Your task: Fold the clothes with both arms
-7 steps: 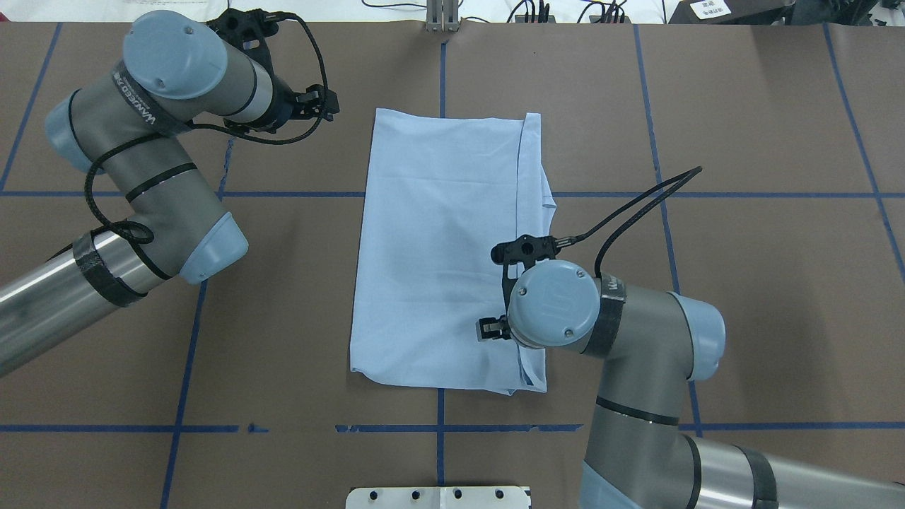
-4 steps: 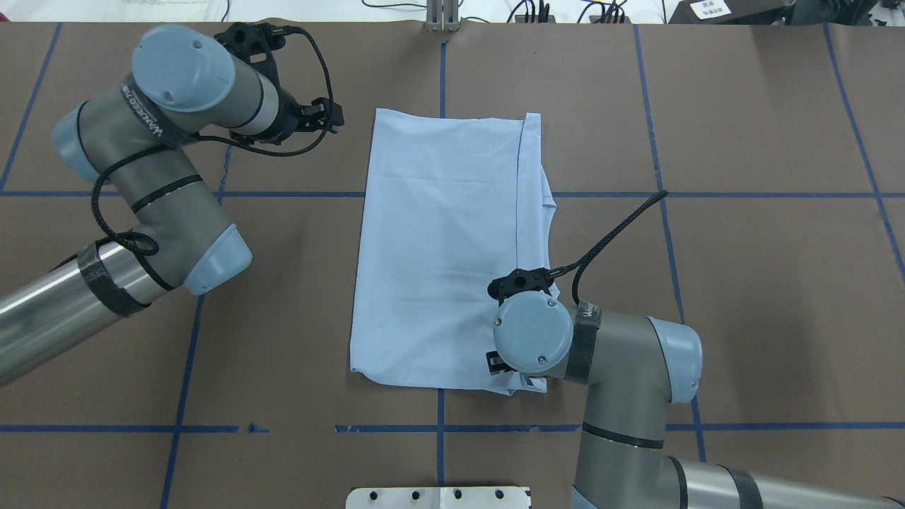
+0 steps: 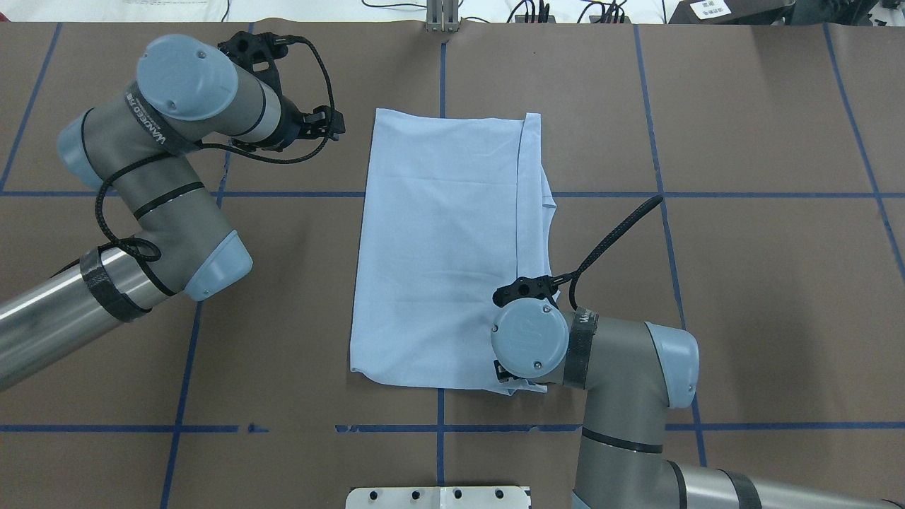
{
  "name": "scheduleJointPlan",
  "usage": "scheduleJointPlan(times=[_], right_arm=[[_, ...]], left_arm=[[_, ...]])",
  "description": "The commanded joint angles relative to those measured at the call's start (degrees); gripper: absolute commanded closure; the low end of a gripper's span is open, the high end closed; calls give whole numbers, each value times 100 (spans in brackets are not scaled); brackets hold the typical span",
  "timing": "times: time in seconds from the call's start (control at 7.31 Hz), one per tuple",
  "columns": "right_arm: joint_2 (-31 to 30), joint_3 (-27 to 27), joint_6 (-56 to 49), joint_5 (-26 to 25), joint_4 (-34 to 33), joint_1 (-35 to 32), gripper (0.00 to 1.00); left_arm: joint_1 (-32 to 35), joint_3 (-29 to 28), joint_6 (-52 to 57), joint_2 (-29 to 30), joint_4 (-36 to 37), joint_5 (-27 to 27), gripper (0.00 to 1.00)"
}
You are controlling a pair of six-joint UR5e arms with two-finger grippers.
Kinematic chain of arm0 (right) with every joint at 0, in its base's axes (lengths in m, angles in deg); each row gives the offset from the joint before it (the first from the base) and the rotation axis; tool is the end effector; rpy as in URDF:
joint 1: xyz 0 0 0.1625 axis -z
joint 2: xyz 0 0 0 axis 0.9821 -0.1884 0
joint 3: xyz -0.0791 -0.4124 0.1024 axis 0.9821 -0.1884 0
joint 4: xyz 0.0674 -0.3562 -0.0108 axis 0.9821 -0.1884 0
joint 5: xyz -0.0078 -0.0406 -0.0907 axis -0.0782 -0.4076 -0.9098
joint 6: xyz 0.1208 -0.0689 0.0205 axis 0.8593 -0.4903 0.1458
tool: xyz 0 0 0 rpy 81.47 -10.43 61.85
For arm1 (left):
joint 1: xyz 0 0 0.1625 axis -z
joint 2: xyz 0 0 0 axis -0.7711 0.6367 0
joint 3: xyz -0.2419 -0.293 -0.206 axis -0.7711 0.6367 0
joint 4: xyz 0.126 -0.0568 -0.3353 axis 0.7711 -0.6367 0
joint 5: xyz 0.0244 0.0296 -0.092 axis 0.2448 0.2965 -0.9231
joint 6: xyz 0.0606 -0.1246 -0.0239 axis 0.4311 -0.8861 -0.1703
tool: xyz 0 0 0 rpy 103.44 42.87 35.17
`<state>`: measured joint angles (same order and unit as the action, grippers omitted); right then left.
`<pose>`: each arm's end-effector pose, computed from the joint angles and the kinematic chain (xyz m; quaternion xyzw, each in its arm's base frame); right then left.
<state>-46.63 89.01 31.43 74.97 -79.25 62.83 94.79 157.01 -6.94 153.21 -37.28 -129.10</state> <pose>-0.5520 -0.2863 0.3779 0.0430 -0.2474 -0.0844 0.9643 0.4260 -0.5590 0.3263 0.1559 0.4419 -0.1439 0.8716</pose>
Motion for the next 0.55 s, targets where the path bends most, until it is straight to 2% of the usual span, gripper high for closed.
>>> scheduleJointPlan(times=[0.0,0.41], right_arm=[[-5,4,-24,-1,-65,-3,0],[-22,30,-287,-9,-415,-196,0]], left_arm=[[-13,2,6,-3,-5,-2,0],[-21,19,-11,6,3,-11,0]])
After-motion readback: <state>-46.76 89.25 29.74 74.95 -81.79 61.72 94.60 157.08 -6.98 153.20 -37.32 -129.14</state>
